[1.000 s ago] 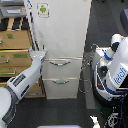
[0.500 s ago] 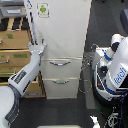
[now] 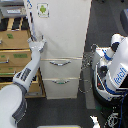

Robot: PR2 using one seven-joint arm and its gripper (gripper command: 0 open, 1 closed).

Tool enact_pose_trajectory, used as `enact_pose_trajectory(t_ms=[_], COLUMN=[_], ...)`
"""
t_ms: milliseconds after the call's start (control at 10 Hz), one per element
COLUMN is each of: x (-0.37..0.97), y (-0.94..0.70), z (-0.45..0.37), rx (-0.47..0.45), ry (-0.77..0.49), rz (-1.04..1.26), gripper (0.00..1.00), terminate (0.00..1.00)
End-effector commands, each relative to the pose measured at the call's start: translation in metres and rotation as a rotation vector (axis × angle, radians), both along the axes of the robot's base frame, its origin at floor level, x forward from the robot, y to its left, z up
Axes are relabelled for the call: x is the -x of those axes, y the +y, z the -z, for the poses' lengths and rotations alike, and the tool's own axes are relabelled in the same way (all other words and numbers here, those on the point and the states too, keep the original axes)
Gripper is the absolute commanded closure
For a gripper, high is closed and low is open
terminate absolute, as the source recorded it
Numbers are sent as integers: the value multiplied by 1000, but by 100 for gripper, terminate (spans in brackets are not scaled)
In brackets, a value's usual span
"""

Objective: Opening the fridge

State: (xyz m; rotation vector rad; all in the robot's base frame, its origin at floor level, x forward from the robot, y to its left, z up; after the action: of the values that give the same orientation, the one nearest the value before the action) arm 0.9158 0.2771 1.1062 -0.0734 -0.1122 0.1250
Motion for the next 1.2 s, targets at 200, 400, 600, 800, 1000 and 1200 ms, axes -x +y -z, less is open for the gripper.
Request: enact_pose_trajectory(t_ms=[200,400,600,800,1000,1200], x=[-4,-8,-8,-8,-4,-2], y=[66,60,41,43,42,38], z=[22,35,56,64,67,68], rx=[-81,-53,-18,-14,-22,-20], ry=[-20,-15,7,5,6,4], rz=[-7,29,112,113,124,131], gripper=[0,0,100,100,100,100], terminate=[0,0,0,0,0,0])
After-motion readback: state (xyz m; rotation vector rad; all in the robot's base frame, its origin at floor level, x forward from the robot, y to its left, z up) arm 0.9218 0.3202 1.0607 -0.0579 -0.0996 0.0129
